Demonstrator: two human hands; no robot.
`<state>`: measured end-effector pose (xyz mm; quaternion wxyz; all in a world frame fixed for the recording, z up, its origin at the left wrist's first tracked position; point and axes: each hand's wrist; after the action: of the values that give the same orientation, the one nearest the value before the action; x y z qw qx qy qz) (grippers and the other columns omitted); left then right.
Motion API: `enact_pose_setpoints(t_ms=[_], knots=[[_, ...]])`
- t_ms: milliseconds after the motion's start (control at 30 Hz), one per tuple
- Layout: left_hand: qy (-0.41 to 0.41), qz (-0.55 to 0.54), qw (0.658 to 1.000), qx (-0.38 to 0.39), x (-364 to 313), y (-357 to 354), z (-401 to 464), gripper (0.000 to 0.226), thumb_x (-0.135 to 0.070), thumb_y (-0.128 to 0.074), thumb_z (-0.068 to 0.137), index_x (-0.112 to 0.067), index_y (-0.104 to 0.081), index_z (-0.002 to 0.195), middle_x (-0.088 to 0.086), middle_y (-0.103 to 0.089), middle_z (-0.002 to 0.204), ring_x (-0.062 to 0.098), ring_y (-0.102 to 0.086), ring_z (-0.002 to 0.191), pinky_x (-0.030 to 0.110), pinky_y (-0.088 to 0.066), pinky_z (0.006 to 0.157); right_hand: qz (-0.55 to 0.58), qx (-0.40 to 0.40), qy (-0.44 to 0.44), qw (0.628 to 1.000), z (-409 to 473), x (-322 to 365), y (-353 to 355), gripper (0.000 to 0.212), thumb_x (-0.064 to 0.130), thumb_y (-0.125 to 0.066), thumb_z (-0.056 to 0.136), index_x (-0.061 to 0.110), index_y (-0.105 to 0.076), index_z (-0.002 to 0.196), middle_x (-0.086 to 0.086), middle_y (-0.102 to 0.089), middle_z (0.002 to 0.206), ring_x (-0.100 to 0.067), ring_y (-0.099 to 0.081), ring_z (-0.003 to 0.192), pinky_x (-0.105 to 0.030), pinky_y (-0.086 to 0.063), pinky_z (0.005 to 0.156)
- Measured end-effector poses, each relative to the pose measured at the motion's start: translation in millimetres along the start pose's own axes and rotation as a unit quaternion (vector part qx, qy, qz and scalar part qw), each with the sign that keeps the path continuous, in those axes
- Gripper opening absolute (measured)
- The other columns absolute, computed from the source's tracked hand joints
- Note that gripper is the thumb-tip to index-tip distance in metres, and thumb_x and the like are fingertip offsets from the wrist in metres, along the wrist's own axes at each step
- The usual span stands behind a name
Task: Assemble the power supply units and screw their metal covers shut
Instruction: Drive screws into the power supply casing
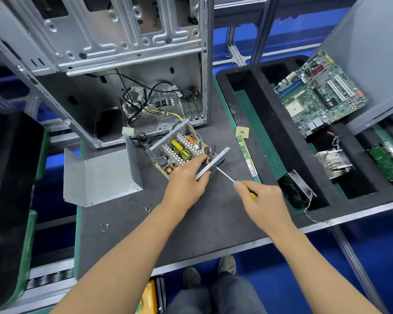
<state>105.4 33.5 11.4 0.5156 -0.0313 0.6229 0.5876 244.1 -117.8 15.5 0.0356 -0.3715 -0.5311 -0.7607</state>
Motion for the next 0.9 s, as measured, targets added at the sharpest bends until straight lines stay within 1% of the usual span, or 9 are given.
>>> enact_pose_setpoints(t_ms=[67, 167, 267, 333, 400, 500, 567, 733, 900], knots=[[0.003, -0.011, 1.0, 0.004, 1.1, 1.2, 1.3, 0.044, -0.014, -0.074, 0.085, -0.012, -0.065, 0.128, 0.005, -0.074, 0.102, 0.027, -0.066, 0.089, 0.029, -0.047, 0.077, 0.058, 0.008, -0.011, 0.998, 2.2, -7.1, 2.6, 0.03, 0.029, -0.061, 0.097, 0.023, -0.06, 0.067, -0.001, -0.028, 0.051, -0.019, -0.029, 0.051, -0.03, -0.034, 0.049], [-0.002, -0.01, 1.0, 0.003, 1.0, 1.0, 1.4, 0.044, -0.013, -0.075, 0.084, -0.011, -0.066, 0.127, 0.006, -0.074, 0.099, 0.028, -0.066, 0.087, 0.03, -0.049, 0.075, 0.079, 0.016, -0.043, 0.996, -1.6, -16.7, 3.2, 0.011, 0.032, -0.059, 0.096, 0.033, -0.069, 0.09, 0.005, -0.042, 0.053, -0.014, -0.04, 0.052, -0.022, -0.035, 0.052], [-0.011, 0.002, 1.0, 0.004, 0.5, 1.1, 1.7, 0.043, -0.014, -0.076, 0.084, -0.011, -0.066, 0.126, 0.006, -0.073, 0.098, 0.031, -0.067, 0.087, 0.035, -0.052, 0.075, 0.129, 0.04, -0.057, 0.989, -9.8, -24.5, -7.9, 0.02, 0.03, -0.057, 0.099, 0.039, -0.069, 0.112, 0.01, -0.057, 0.062, -0.011, -0.047, 0.054, -0.018, -0.039, 0.054], [-0.038, 0.019, 0.999, 0.015, -1.7, 2.8, 2.3, 0.045, -0.015, -0.074, 0.087, -0.014, -0.064, 0.131, 0.005, -0.072, 0.103, 0.03, -0.067, 0.092, 0.038, -0.054, 0.075, 0.169, 0.039, -0.061, 0.983, -14.5, -25.1, -17.4, 0.024, 0.025, -0.057, 0.1, 0.032, -0.071, 0.118, 0.009, -0.064, 0.068, -0.007, -0.046, 0.053, -0.012, -0.037, 0.055], [-0.074, 0.044, 0.996, 0.023, -2.0, 3.6, 3.2, 0.041, -0.014, -0.07, 0.09, -0.017, -0.065, 0.131, 0.003, -0.071, 0.112, 0.028, -0.068, 0.098, 0.043, -0.057, 0.072, 0.191, 0.023, -0.066, 0.979, -18.4, -24.8, -27.8, 0.025, 0.028, -0.057, 0.099, 0.025, -0.072, 0.119, 0.009, -0.069, 0.075, -0.005, -0.051, 0.056, -0.009, -0.039, 0.057], [-0.084, 0.063, 0.994, 0.023, -1.9, 3.1, 4.0, 0.03, -0.013, -0.068, 0.092, -0.014, -0.07, 0.122, 0.003, -0.07, 0.116, 0.028, -0.068, 0.097, 0.046, -0.056, 0.064, 0.211, 0.006, -0.07, 0.975, -20.6, -21.4, -37.8, 0.033, 0.041, -0.051, 0.096, 0.029, -0.072, 0.118, 0.001, -0.072, 0.081, -0.011, -0.057, 0.06, -0.025, -0.048, 0.057], [-0.078, 0.062, 0.995, 0.027, -1.4, 2.7, 4.1, 0.026, -0.013, -0.067, 0.092, -0.014, -0.071, 0.119, 0.003, -0.069, 0.116, 0.028, -0.067, 0.097, 0.045, -0.056, 0.063, 0.228, 0.008, -0.071, 0.971, -20.3, -17.3, -40.5, 0.032, 0.037, -0.053, 0.096, 0.025, -0.072, 0.119, 0.009, -0.073, 0.091, -0.019, -0.065, 0.074, -0.031, -0.052, 0.065], [-0.079, 0.058, 0.995, 0.031, -0.4, 2.1, 3.9, 0.024, -0.013, -0.065, 0.093, -0.014, -0.071, 0.117, 0.002, -0.068, 0.115, 0.028, -0.066, 0.097, 0.046, -0.056, 0.065, 0.234, 0.0, -0.052, 0.971, -17.5, -13.5, -43.0, 0.03, 0.027, -0.054, 0.097, 0.019, -0.072, 0.12, 0.029, -0.07, 0.102, -0.003, -0.067, 0.085, -0.012, -0.048, 0.069], [-0.081, 0.055, 0.995, 0.027, 0.2, 1.2, 3.4, 0.025, -0.014, -0.065, 0.092, -0.012, -0.072, 0.116, 0.004, -0.069, 0.114, 0.029, -0.067, 0.096, 0.047, -0.057, 0.065, 0.237, 0.003, -0.061, 0.97, -15.4, -14.1, -43.2, 0.031, 0.032, -0.053, 0.097, 0.023, -0.071, 0.121, 0.028, -0.07, 0.103, -0.003, -0.068, 0.088, -0.019, -0.053, 0.074]])
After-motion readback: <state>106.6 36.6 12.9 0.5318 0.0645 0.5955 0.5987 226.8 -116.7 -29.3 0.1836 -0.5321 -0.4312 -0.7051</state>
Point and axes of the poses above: each hand's wrist, its own z-axis towards the middle knuckle, its own y-axis out of the back of the hand, x = y × z
